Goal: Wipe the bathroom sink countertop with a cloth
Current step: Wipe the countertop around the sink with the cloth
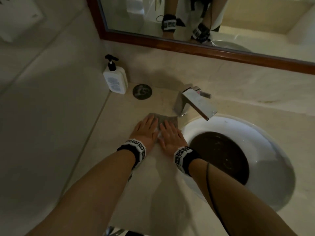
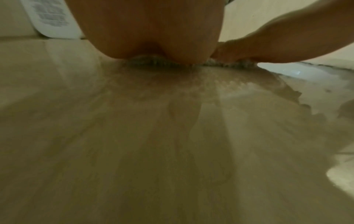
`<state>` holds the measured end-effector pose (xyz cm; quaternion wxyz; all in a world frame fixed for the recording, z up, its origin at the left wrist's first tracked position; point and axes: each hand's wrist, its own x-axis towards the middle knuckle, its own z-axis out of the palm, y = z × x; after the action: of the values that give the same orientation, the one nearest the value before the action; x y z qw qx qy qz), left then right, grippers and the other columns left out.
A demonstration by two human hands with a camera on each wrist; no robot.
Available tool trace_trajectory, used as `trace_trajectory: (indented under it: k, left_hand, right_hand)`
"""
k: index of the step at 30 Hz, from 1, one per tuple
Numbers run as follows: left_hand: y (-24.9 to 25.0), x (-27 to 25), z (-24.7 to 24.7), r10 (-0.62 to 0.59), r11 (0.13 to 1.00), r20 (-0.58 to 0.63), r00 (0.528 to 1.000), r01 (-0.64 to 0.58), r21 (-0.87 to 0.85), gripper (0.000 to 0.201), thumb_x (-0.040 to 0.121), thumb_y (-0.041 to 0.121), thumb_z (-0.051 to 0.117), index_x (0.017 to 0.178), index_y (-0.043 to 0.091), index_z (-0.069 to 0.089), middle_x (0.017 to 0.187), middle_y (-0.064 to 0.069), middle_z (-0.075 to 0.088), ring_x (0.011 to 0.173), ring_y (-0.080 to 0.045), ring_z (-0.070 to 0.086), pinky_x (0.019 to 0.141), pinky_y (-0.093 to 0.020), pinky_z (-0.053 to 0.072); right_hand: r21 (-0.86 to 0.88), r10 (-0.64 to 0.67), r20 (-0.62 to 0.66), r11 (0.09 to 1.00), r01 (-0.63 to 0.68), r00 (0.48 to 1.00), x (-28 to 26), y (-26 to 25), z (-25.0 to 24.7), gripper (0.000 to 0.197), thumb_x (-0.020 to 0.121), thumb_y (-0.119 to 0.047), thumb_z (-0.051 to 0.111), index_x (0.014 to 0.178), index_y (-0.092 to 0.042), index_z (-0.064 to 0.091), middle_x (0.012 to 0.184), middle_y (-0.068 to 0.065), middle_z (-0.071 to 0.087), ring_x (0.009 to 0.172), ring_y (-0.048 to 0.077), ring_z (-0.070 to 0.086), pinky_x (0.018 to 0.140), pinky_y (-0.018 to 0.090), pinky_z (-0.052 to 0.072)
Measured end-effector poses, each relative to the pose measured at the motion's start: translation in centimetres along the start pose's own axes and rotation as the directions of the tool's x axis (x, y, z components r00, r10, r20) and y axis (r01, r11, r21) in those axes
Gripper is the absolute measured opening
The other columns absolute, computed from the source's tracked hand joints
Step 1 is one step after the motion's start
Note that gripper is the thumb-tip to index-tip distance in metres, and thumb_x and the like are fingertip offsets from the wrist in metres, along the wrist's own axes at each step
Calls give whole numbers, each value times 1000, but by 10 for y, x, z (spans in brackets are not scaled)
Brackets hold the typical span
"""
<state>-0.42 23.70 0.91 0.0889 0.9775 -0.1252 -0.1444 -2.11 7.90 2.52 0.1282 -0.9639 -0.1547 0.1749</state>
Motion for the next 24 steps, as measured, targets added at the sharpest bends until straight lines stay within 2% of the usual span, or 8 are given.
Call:
trace_trajectory:
  k: [6, 11, 17, 21, 24]
  left_hand:
    - [-3, 57, -20, 125, 987, -34, 992, -121, 107, 61, 99, 39, 27, 153, 18, 6, 162, 0, 1, 148, -16, 2, 118, -37, 14]
    - [-12, 76, -25, 156, 986, -25, 987, -154, 72, 61, 100, 37, 28, 153, 20, 4, 162, 3, -1, 148, -15, 0, 119, -38, 12]
    - [-11, 61, -20, 168, 982, -59, 984, -162, 98, 59, 100, 38, 26, 153, 19, 7, 162, -1, 3, 148, -16, 4, 118, -36, 10]
    - [-6, 29, -10, 109, 991, -15, 994, -107, 83, 58, 102, 38, 20, 153, 21, -1, 162, 2, -7, 148, -13, -3, 119, -34, 6]
    - [-1, 0, 0, 60, 996, -10, 998, -59, 72, 58, 102, 38, 18, 153, 22, -5, 161, 3, -12, 148, -11, -6, 119, -32, 3]
  right_hand:
    - [-9, 95, -123, 995, -97, 988, 35, 11, -13, 62, 100, -45, 28, 153, -18, 10, 162, 9, 4, 149, 24, 5, 119, 39, 8]
    - [-8, 128, -139, 991, -130, 982, 49, 12, -12, 60, 101, -45, 24, 153, -21, 7, 162, 7, 3, 149, 20, 4, 119, 37, 5]
    - [-1, 121, -123, 993, -122, 985, 37, 5, -12, 59, 100, -44, 21, 153, -23, 8, 162, 9, 4, 149, 25, 5, 119, 40, 6]
    - [28, 104, -41, 994, -103, 994, 9, -6, -5, 60, 101, -46, 19, 153, -26, -2, 162, 5, -6, 149, 21, -5, 118, 38, -1]
    - [23, 71, -12, 997, -71, 997, -15, -14, 5, 59, 100, -45, 17, 153, -27, -3, 162, 3, -10, 149, 19, -9, 119, 37, -3]
